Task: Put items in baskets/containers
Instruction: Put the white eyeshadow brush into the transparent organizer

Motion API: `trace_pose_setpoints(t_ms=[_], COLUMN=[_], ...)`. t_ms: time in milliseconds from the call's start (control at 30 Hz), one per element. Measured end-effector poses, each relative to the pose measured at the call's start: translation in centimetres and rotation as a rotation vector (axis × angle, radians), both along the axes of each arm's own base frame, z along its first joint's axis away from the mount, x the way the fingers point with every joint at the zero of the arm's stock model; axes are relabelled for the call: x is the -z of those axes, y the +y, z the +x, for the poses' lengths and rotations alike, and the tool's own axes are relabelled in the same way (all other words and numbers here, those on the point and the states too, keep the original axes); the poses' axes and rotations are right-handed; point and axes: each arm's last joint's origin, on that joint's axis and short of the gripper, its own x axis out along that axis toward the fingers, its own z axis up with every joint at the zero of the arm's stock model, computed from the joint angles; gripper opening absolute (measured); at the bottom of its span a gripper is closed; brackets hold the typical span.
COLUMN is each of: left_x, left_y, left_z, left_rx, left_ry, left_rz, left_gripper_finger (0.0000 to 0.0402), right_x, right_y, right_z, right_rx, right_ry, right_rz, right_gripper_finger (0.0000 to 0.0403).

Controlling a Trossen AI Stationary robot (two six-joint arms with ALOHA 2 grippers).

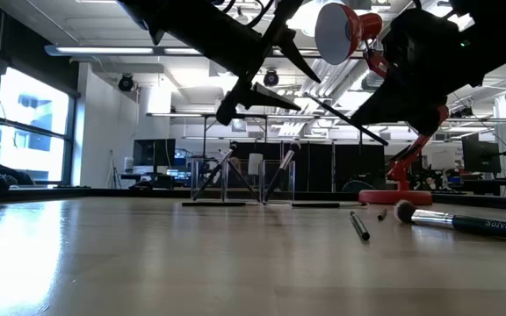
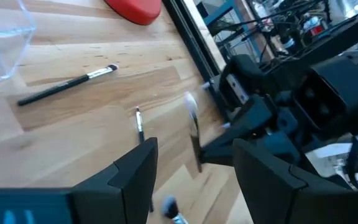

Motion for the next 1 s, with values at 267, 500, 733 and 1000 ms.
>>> trace_pose_setpoints(t_ms=[267, 500, 733, 1000], left_x=[-0.3, -0.2, -0.2, 0.1], left_y=[0.0, 0.2, 0.5, 0.9], left_z=[0.1, 0.0, 0.0, 1.6], left_rx=[-0.014, -0.106, -0.149, -0.149], left_ry=[-0.033, -0.044, -0.052, -0.037], left_rz=[-0.012, -0.022, -0.032, -0.015], left_gripper_finger=[0.0206, 0.0206, 0.0206, 0.0206], right_x=[-0.4, -0.9, -0.9, -0.9], right_y=[-1.0, -1.5, -1.6, -1.7], right_z=[0.6, 0.9, 0.9, 0.9], right_rx=[-0.003, 0.006, 0.005, 0.016], right_ry=[-0.055, -0.103, -0.107, -0.108], right_rz=[0.077, 0.093, 0.098, 0.094], right_gripper_finger=[0.0000, 0.0000, 0.0000, 0.0000])
